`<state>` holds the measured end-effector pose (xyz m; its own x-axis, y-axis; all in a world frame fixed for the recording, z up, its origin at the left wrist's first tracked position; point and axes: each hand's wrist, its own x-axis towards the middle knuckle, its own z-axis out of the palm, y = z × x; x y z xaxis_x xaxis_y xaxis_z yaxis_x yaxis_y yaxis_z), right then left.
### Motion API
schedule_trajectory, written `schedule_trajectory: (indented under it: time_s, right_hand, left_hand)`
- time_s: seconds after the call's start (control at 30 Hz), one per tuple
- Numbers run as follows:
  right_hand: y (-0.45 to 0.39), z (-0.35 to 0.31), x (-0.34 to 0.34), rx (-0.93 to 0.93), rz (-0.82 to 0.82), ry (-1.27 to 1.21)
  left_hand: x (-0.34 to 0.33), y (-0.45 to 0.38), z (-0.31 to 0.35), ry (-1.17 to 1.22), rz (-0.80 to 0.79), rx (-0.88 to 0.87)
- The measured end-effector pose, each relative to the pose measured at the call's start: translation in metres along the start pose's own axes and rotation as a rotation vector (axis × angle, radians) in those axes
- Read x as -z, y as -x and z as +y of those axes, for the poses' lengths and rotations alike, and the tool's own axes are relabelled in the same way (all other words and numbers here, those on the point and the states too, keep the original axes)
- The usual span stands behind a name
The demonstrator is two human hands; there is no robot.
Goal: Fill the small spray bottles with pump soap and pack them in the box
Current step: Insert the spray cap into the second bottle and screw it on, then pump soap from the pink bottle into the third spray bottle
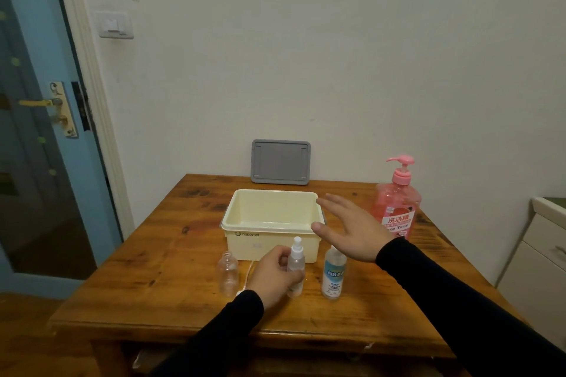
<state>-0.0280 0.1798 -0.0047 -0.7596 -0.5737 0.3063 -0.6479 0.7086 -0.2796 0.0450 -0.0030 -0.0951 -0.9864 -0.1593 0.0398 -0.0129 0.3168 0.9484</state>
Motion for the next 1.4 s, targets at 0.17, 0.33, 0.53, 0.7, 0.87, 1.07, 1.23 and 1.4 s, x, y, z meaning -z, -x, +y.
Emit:
schedule_trajectory:
  time_s: [0.17,0.33,0.53,0.7,0.87,1.07,1.23,1.4]
  right_hand:
    - [0.000,-0.001,0.000,-0.005,-0.004,0.002]
    - [-0.004,-0.004,0.001,-0.013,-0.008,0.000]
    - [-0.008,-0.006,-0.001,-0.010,0.001,0.003]
    - [-0.011,-0.008,-0.006,-0.007,0.005,0.001]
    - [-0.014,-0.009,-0.009,-0.012,-0.007,-0.002]
    - [-0.014,-0.009,-0.006,-0.005,0.004,-0.004]
    - [-0.013,-0.005,0.003,-0.006,0.024,-0.007]
    - [-0.016,0.001,0.020,-0.012,0.088,0.008]
  left_hand:
    - [0.007,0.001,0.009,-0.099,0.006,-0.066]
    - [0.033,0.005,0.025,-0.309,0.185,-0.216]
    - [0.084,0.004,0.015,-0.458,0.421,-0.197]
    - [0.101,0.012,-0.010,-0.457,0.379,-0.036]
    - [0.096,0.021,-0.029,-0.398,0.237,0.040]
    - [0.099,0.018,-0.037,-0.377,0.213,0.042]
    - [0.106,0.013,-0.007,-0.328,0.258,-0.058]
    - [0.100,0.000,0.038,-0.388,0.270,-0.204]
